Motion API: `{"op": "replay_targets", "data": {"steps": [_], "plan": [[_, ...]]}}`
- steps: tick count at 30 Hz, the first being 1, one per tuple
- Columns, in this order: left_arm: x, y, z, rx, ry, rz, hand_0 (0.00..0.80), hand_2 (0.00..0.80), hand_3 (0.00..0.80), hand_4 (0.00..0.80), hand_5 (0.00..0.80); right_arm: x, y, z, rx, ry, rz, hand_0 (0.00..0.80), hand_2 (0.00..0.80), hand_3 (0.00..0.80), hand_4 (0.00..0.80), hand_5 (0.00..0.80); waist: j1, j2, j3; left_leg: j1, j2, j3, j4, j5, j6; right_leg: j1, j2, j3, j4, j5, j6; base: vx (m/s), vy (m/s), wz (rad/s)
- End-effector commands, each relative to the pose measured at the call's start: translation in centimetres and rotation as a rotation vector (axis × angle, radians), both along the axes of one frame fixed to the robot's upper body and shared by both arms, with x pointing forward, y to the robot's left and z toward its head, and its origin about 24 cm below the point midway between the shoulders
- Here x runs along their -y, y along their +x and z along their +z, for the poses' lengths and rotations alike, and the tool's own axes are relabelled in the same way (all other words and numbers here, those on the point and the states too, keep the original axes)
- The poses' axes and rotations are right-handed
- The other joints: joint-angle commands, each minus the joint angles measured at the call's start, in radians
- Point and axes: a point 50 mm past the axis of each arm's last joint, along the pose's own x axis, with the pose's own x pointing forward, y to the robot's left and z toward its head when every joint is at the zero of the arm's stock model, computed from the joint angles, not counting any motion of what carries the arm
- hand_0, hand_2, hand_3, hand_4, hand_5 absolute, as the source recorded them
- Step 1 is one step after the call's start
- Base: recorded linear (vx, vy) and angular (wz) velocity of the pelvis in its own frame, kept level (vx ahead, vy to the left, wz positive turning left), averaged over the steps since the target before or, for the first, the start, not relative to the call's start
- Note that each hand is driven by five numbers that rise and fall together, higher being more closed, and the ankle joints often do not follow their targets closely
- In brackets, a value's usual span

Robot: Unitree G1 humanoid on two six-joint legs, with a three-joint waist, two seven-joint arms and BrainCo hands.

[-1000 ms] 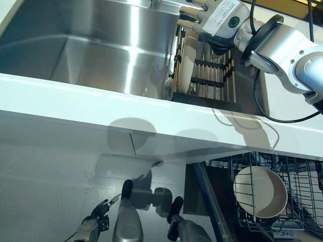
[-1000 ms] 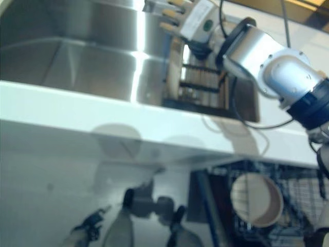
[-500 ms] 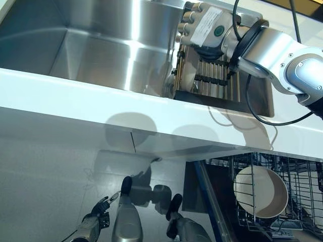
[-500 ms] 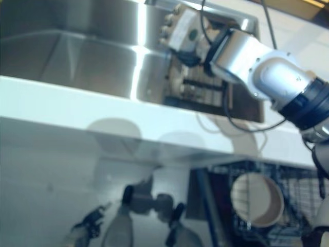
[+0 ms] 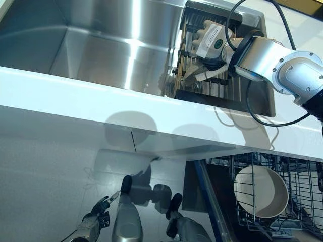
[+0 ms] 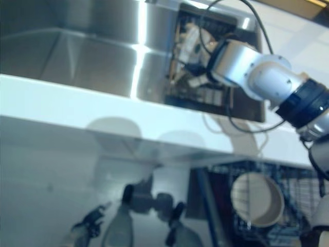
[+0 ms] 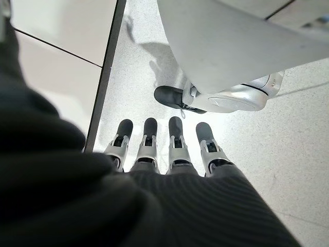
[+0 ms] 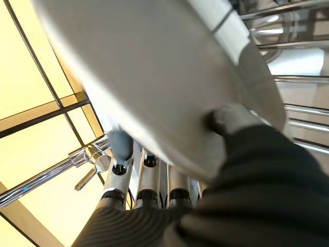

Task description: Take plates into dishwasher

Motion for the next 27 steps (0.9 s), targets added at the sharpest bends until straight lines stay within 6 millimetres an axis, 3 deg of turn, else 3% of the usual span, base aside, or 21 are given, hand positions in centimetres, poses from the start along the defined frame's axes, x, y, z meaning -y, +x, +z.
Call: {"op": "replay_targets", "data": {"steps": [1, 17, 27], "plan": [[-0.3, 0.6, 0.4, 0.030, 0.007, -0.010, 0.000, 0.000, 0.000, 0.000, 0.000, 1.1, 0.0, 2.7, 0.144, -0.014, -0.016, 0.800, 0.800, 0.800, 0.800, 0.800, 0.024, -0.036, -0.005, -0.012, -0.036, 0.016, -0.012, -0.006, 0.030, -0.025, -0.024, 0.002, -0.001, 0.056, 0.050, 0.000, 0.000, 0.00], [-0.6, -1.1, -0.2, 0.000, 0.025, 0.014, 0.000, 0.000, 0.000, 0.000, 0.000, 5.7, -0.5, 6.7, 0.378, 0.136, -0.061, 0.800, 0.800, 0.800, 0.800, 0.800, -0.020, -0.043, -0.092, 0.050, -0.031, 0.032, -0.012, -0.025, 0.031, 0.023, -0.015, 0.033, -0.001, 0.041, 0.050, 0.000, 0.000, 0.00], [-0.5, -3.2, -1.1, -0.070, 0.029, -0.002, 0.000, 0.000, 0.000, 0.000, 0.000, 11.8, -2.0, 9.7, 0.498, 0.458, -0.243, 0.800, 0.800, 0.800, 0.800, 0.800, -0.084, -0.036, -0.210, 0.166, -0.014, 0.087, -0.012, -0.075, 0.032, 0.084, -0.011, 0.103, -0.001, 0.023, 0.055, 0.050, -0.006, -0.14]]}}
